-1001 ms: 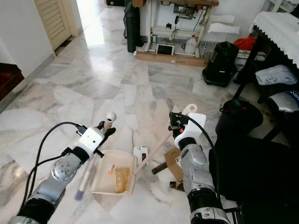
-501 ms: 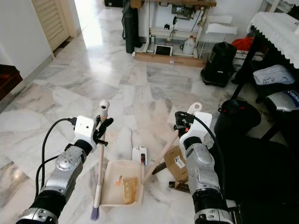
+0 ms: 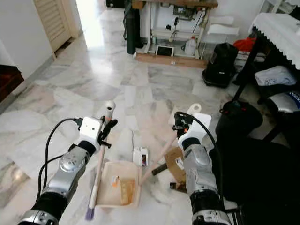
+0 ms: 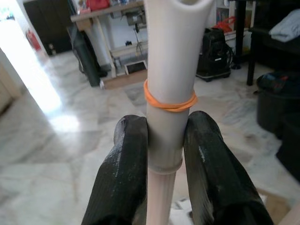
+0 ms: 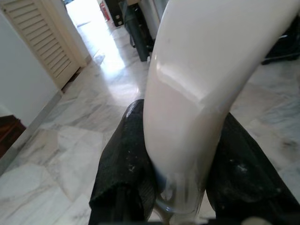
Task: Sweep floor
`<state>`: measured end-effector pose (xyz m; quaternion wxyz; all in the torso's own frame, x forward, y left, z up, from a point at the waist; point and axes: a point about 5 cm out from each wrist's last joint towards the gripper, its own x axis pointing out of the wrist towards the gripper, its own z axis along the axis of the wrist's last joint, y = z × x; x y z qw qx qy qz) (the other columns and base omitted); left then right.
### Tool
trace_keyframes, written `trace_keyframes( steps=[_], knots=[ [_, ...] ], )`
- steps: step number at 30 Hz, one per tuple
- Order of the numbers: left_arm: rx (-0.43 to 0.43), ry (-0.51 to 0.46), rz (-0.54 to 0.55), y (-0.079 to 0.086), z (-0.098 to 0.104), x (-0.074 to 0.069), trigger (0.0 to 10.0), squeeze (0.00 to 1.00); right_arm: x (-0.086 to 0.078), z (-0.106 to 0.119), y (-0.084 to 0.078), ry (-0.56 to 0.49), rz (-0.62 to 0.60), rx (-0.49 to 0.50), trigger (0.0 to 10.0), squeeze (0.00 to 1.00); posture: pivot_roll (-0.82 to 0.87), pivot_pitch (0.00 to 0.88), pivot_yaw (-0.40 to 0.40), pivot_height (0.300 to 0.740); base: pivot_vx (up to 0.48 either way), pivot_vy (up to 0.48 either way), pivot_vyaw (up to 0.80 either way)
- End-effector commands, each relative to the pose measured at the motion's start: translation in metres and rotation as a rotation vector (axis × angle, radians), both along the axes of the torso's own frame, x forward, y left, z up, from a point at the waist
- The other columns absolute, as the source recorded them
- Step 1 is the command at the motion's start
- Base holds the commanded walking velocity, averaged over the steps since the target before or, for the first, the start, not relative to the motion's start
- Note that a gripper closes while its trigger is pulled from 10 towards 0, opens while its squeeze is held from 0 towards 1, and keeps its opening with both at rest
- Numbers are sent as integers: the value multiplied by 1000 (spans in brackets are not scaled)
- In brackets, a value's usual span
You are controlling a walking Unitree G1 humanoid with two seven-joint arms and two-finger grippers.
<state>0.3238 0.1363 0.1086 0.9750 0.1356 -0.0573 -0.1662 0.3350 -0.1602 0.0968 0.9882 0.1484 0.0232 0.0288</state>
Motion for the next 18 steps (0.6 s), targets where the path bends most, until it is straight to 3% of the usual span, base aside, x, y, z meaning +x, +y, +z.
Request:
trace_keyframes(
  steps=[1, 4, 9, 10, 13, 18],
  knots=[
    [36, -72, -20, 0, 10, -1, 10000, 0, 5, 13, 1, -68, -23, 18, 10000, 0, 19, 0, -47, 740, 0, 0, 0],
    [89, -119, 3, 4, 13, -4, 10000, 0, 5, 17, -1, -105, -44, -37, 10000, 0, 20, 0, -46, 740, 0, 0, 0],
    [62, -155, 68, 9, 15, -7, 10000, 0, 3, 18, -5, -129, -79, -42, 10000, 0, 20, 0, -45, 740, 0, 0, 0],
    [8, -172, 92, 9, 18, -7, 10000, 0, 2, 16, -6, -130, -88, -42, 10000, 0, 23, 0, -47, 740, 0, 0, 0],
    [-50, -193, 116, 7, 22, -7, 10000, 0, 0, 14, -8, -134, -93, -47, 10000, 0, 25, 0, -46, 740, 0, 0, 0],
    [-69, -208, 102, 3, 27, -3, 10000, 0, -1, 13, -9, -130, -99, -56, 10000, 0, 16, 0, -42, 740, 0, 0, 0]
  ],
)
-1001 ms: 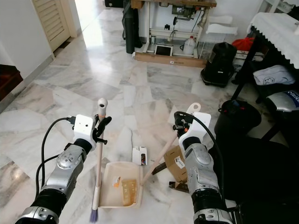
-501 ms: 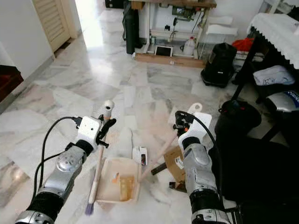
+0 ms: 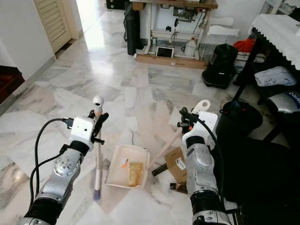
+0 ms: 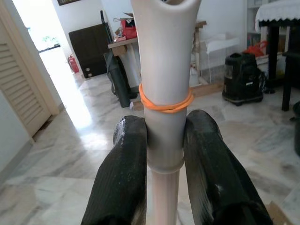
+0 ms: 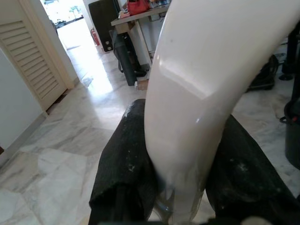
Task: Sweep floor
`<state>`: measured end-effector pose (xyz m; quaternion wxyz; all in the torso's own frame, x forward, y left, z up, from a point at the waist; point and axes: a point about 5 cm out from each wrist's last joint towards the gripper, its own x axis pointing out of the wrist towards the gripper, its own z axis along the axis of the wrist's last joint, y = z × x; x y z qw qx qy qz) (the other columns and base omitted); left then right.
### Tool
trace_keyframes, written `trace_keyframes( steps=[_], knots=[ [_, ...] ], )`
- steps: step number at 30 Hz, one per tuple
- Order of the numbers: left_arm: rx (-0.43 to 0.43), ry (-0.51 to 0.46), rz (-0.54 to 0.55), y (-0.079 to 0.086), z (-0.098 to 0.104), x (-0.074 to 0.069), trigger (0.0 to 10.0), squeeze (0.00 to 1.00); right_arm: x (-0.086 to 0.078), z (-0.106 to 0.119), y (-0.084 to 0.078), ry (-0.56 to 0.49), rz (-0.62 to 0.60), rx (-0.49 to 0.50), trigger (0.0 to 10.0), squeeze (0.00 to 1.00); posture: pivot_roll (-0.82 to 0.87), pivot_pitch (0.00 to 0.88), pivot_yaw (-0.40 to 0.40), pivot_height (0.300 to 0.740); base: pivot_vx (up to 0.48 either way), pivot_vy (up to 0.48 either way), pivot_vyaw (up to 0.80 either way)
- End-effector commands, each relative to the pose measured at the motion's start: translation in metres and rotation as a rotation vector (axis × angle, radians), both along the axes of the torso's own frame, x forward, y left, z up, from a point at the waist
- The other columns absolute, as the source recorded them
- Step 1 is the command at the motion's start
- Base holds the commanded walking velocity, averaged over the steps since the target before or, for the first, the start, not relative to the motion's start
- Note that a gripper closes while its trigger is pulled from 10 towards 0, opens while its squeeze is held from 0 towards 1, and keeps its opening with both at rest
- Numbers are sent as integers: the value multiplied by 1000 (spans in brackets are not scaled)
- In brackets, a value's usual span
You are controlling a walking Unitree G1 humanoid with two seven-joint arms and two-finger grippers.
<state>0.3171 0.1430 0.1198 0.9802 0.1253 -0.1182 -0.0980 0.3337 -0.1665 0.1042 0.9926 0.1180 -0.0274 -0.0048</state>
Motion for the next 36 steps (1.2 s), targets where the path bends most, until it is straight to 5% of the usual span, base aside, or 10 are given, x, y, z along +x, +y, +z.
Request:
trace_keyframes(
  steps=[1, 10, 36],
  knots=[
    [-15, -79, -11, -4, 18, 6, 10000, 0, 1, 6, -1, -42, -14, 2, 10000, 0, 12, 0, -42, 740, 0, 0, 0],
    [-49, -85, -16, -9, 22, 9, 10000, 0, -1, 4, 6, -46, 16, -19, 10000, 0, 9, 0, -37, 740, 0, 0, 48],
    [-47, -43, -13, -10, 16, 12, 10000, 0, 1, 5, 13, -42, 21, -5, 10000, 0, 13, 0, -36, 740, 0, 0, 785]
  ],
)
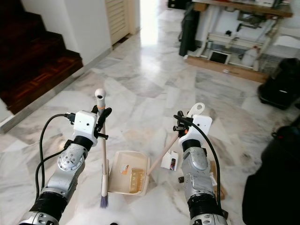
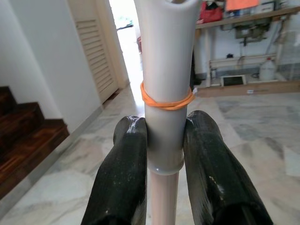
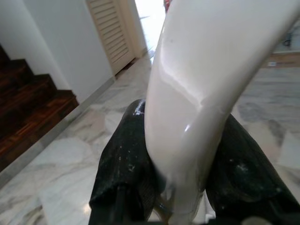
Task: Sweep floor
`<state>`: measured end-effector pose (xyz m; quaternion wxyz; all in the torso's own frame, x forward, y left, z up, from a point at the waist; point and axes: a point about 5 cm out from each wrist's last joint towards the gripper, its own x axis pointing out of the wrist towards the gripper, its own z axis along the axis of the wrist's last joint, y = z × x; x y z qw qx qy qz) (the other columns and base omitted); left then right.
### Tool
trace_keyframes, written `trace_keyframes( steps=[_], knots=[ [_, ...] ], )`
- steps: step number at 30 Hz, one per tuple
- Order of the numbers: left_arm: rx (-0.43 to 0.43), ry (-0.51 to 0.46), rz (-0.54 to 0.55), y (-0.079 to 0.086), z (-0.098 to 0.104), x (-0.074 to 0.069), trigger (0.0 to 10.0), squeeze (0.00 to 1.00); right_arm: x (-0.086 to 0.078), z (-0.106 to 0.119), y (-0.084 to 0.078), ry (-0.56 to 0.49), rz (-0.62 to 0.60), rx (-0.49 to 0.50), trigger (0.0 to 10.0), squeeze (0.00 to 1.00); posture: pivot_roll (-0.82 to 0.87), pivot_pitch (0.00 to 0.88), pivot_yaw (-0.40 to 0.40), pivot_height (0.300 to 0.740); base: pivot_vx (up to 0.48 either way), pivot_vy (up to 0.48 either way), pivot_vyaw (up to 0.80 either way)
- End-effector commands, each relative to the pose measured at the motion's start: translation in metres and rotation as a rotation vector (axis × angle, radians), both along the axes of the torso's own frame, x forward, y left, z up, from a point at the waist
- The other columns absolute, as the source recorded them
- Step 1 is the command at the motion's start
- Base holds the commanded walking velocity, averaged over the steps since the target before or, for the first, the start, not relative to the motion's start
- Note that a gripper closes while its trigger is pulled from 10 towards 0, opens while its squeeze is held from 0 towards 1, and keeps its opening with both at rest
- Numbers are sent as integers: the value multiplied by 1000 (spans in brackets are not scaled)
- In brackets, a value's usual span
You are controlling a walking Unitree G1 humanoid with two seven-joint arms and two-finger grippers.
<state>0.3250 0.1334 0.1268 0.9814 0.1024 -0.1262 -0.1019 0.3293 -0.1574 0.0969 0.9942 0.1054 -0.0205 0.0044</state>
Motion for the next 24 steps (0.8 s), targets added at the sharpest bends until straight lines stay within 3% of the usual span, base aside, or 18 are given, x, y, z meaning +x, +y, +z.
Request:
trace_keyframes(
  steps=[1, 24],
  knots=[
    [-2, -33, 2, 0, 9, 4, 10000, 0, 6, 12, 4, -53, 2, 21, 10000, 0, 13, 0, -36, 740, 0, 0, 800],
    [16, -10, 39, 8, 4, 3, 10000, 0, 5, 10, 8, -47, 21, 24, 10000, 0, 12, 0, -32, 740, 0, 0, 800]
  ],
)
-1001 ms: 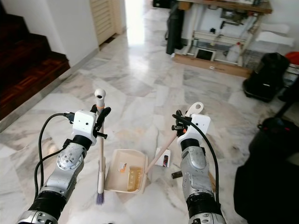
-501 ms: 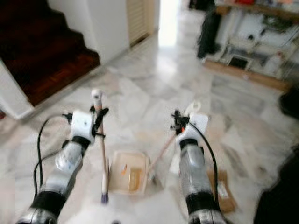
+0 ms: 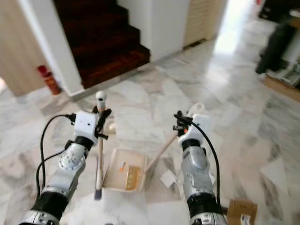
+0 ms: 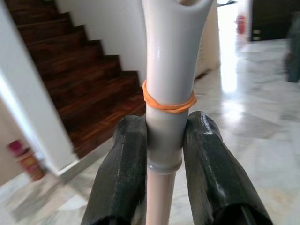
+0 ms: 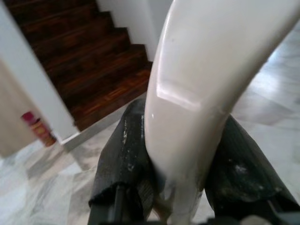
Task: Sweep floor
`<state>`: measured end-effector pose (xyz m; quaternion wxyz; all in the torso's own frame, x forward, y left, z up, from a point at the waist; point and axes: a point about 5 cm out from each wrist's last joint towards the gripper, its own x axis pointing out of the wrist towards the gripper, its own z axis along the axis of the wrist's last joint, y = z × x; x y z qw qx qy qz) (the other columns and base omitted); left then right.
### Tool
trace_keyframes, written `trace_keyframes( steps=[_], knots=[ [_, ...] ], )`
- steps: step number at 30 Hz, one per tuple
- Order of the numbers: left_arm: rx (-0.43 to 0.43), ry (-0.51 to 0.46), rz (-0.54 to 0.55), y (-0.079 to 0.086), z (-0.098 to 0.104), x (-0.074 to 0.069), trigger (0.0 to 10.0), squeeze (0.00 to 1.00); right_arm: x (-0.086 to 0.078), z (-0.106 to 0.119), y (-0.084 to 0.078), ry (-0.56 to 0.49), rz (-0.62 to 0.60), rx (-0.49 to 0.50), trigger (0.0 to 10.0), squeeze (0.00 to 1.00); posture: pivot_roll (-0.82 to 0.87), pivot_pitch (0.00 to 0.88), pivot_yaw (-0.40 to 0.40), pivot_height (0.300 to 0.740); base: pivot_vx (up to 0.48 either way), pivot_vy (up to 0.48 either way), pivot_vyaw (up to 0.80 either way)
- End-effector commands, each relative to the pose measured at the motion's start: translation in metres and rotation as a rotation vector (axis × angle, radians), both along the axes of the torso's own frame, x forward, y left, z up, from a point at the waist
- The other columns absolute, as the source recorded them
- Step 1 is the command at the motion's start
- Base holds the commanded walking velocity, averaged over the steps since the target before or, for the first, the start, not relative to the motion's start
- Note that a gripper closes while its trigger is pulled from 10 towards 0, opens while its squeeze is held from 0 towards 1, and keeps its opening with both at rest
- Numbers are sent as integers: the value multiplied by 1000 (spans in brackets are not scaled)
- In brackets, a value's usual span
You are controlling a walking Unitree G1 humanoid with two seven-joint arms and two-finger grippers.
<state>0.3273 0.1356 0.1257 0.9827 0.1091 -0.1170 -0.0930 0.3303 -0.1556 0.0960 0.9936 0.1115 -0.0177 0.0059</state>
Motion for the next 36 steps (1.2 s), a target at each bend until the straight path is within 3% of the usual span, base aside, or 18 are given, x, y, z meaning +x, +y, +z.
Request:
trace_keyframes(
  steps=[1, 11, 36],
  knots=[
    [3, -26, 18, 6, 5, 0, 10000, 0, 4, 11, 6, -52, 17, 11, 10000, 0, 12, 0, -32, 740, 0, 0, 800],
    [16, -29, 46, 15, 8, 4, 10000, 0, 6, 9, 7, -27, 35, 22, 10000, 0, 9, 0, -32, 740, 0, 0, 80],
    [15, -12, 37, 12, 3, 1, 10000, 0, 6, 6, 7, -13, 34, 20, 10000, 0, 15, 0, -30, 740, 0, 261, 0]
  ],
)
